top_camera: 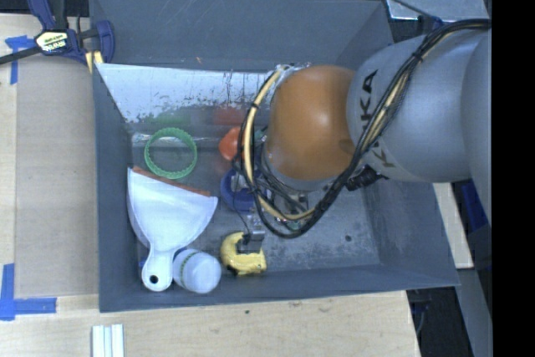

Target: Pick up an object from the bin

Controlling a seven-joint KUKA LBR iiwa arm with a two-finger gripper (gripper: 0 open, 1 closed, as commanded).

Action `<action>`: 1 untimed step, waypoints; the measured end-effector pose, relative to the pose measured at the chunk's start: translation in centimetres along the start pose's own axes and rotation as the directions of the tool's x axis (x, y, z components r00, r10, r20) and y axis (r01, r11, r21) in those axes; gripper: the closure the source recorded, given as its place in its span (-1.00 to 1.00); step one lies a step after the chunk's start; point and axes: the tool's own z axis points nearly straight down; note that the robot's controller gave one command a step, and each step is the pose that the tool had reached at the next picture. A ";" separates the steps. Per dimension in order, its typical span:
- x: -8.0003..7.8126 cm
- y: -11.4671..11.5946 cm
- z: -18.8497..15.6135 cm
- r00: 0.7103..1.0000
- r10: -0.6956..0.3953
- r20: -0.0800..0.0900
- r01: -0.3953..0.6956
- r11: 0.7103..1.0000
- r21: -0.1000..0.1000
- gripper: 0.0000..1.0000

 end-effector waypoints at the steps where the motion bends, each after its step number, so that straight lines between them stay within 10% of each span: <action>1: -5.6 -5.9 7.5 0.959 0.283 0.010 -0.283 0.959 -0.004 -1.00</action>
Offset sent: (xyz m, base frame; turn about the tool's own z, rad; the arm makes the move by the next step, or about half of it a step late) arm 0.0525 -0.0591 -0.0776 0.2899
